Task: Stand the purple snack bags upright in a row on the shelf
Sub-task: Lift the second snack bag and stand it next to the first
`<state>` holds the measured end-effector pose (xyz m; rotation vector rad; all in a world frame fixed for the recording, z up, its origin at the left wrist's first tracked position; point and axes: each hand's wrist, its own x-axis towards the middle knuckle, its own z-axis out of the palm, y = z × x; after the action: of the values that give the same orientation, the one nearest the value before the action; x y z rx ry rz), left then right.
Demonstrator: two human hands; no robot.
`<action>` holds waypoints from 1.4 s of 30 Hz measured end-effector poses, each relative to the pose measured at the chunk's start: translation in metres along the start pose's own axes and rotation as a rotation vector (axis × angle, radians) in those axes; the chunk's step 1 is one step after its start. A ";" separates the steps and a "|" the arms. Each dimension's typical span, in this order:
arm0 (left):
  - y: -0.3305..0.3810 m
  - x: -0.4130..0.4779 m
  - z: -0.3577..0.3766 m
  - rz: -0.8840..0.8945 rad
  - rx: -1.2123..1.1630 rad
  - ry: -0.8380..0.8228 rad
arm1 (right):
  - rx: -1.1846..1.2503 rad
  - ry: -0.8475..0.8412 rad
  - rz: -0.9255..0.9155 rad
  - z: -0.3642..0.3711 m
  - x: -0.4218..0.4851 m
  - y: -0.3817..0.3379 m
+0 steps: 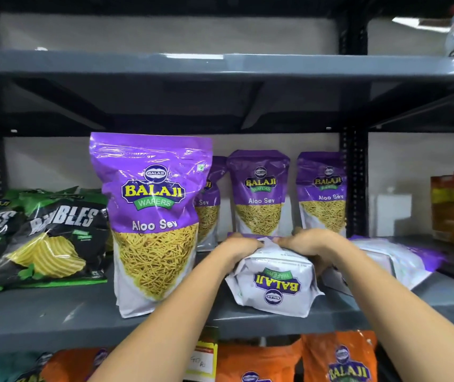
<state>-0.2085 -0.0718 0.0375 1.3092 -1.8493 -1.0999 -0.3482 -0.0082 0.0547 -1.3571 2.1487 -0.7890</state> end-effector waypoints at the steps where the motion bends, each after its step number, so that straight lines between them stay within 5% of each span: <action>1: -0.001 0.002 -0.001 0.001 -0.041 0.016 | -0.004 0.037 -0.039 0.000 0.003 0.001; 12: 0.008 -0.001 0.003 0.446 -0.363 0.334 | 0.278 0.395 -0.439 0.001 0.015 -0.004; 17: 0.004 0.006 0.001 0.587 -0.312 0.412 | 0.377 0.538 -0.546 0.012 0.016 -0.005; 25: -0.013 -0.001 0.006 0.593 -0.071 0.538 | 0.464 0.540 -0.617 0.029 0.026 0.003; 30: -0.020 -0.031 0.033 0.735 0.117 0.796 | 0.994 0.303 -0.467 0.020 0.026 -0.007; 34: -0.024 -0.037 0.052 0.639 0.049 0.559 | 1.280 0.153 -0.386 0.010 0.029 -0.007; 42: -0.009 -0.023 0.045 0.413 -0.296 0.398 | 1.240 0.366 -0.326 0.021 0.034 -0.003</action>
<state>-0.2352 -0.0389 0.0080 0.8503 -1.5003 -0.7867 -0.3454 -0.0447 0.0388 -0.8570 1.1074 -2.1213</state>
